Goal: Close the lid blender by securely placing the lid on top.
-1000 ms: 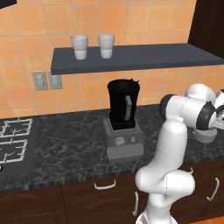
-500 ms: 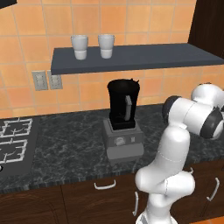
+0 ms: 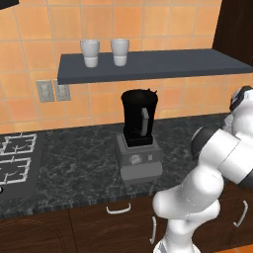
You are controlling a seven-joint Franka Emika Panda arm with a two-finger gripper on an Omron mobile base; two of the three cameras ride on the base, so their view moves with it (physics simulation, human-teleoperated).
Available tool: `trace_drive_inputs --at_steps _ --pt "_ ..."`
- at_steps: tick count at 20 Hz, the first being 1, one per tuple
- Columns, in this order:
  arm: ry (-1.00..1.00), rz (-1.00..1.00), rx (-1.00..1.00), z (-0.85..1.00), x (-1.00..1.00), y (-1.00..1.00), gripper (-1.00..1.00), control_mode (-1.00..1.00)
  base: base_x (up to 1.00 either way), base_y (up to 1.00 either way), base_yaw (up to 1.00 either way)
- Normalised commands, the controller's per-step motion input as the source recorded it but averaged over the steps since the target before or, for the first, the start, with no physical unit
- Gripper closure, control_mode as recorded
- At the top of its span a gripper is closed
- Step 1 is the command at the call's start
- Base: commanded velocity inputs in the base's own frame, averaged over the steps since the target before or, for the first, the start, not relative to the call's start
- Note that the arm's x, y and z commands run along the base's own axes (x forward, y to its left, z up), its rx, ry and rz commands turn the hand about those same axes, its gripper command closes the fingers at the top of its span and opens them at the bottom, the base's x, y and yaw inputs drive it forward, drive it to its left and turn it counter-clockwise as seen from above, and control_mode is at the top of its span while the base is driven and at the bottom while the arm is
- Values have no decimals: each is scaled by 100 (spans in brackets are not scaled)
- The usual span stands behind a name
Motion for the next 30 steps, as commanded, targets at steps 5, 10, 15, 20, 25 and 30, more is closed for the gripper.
trace_drive_inputs --at_steps 5,10,15,20,25,30 --pt "-28 17 -3 100 -15 49 100 -100 0 0 0" --pt "-10 19 -9 100 -11 52 100 -100 0 0 0" --pt "-10 20 -8 100 0 51 100 -100 0 0 0" --pt "-13 21 -8 100 0 51 100 -100 0 0 0" --pt "-17 20 -6 100 0 57 100 -100 0 0 0" --pt "-22 18 -2 91 0 67 100 -100 0 0 0"
